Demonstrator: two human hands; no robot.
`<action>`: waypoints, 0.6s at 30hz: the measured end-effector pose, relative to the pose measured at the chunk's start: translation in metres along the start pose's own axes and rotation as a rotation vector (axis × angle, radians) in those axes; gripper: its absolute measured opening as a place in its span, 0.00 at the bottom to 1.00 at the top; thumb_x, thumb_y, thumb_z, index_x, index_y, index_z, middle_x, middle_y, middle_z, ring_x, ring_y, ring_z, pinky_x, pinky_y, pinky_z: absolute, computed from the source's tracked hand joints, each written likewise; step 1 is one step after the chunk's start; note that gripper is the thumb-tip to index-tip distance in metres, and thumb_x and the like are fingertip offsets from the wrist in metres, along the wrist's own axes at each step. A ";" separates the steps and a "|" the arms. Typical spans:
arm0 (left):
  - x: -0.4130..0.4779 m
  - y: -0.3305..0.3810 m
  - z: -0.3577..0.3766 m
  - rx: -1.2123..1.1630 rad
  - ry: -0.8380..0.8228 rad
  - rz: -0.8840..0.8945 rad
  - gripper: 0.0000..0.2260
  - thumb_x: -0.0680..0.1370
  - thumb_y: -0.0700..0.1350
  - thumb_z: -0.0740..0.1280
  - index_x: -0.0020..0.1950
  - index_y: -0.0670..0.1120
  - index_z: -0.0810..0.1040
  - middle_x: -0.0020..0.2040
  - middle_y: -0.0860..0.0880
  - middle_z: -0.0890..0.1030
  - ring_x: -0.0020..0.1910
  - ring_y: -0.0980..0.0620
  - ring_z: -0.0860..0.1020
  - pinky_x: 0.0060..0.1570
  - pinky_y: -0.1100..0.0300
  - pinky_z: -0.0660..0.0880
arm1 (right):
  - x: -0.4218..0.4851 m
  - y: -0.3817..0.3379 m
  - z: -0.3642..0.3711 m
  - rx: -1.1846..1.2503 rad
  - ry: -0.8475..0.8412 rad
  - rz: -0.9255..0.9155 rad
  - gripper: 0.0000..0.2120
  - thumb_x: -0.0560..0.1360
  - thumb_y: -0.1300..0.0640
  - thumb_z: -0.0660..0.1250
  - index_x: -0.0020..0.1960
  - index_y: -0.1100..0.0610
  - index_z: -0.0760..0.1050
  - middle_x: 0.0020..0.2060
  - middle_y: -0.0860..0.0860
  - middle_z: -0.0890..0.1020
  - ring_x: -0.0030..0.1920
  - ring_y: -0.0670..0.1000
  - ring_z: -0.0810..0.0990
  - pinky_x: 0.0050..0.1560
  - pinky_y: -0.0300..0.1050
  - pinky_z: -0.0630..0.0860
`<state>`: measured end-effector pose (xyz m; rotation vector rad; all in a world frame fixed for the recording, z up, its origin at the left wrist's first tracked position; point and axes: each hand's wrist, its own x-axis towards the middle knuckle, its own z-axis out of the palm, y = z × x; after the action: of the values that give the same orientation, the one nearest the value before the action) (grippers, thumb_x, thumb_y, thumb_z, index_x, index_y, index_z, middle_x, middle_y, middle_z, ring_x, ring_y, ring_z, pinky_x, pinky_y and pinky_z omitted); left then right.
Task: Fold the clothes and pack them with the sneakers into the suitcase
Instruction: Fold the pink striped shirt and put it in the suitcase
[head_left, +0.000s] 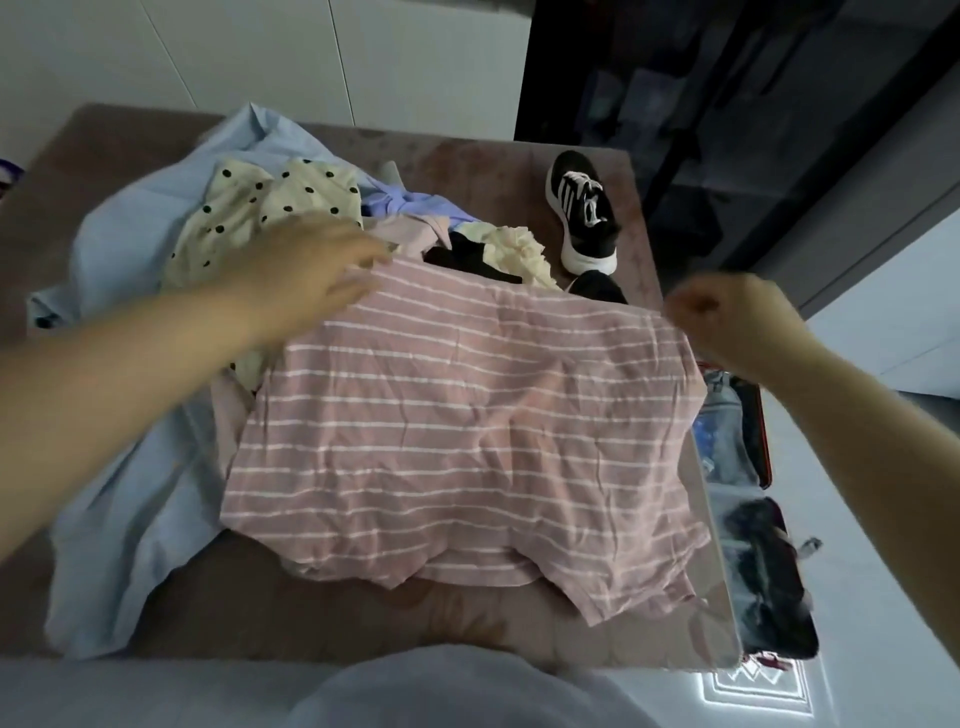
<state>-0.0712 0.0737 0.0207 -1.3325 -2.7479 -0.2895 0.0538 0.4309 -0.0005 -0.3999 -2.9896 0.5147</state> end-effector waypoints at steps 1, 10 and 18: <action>0.018 -0.008 0.006 0.011 0.044 -0.101 0.14 0.77 0.48 0.64 0.59 0.43 0.78 0.55 0.42 0.79 0.53 0.40 0.76 0.53 0.50 0.69 | 0.021 -0.006 -0.001 0.035 0.028 0.039 0.09 0.75 0.57 0.64 0.50 0.61 0.79 0.45 0.58 0.82 0.45 0.60 0.78 0.45 0.46 0.71; 0.056 -0.053 0.050 -0.192 -0.239 -0.477 0.13 0.70 0.53 0.72 0.51 0.49 0.80 0.47 0.52 0.78 0.50 0.51 0.73 0.53 0.60 0.67 | 0.084 0.014 0.068 -0.050 -0.386 0.205 0.22 0.76 0.53 0.65 0.68 0.56 0.68 0.63 0.57 0.73 0.59 0.56 0.73 0.54 0.42 0.68; 0.037 -0.053 0.013 -0.285 -0.224 -0.471 0.10 0.70 0.49 0.74 0.40 0.45 0.76 0.37 0.51 0.74 0.41 0.50 0.70 0.36 0.60 0.64 | 0.071 0.015 0.016 -0.152 -0.397 0.006 0.13 0.74 0.52 0.68 0.53 0.59 0.77 0.53 0.59 0.78 0.53 0.57 0.75 0.48 0.44 0.70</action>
<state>-0.1355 0.0722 0.0058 -0.7736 -3.2900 -0.6140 -0.0128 0.4585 -0.0182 -0.3541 -3.4263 0.4094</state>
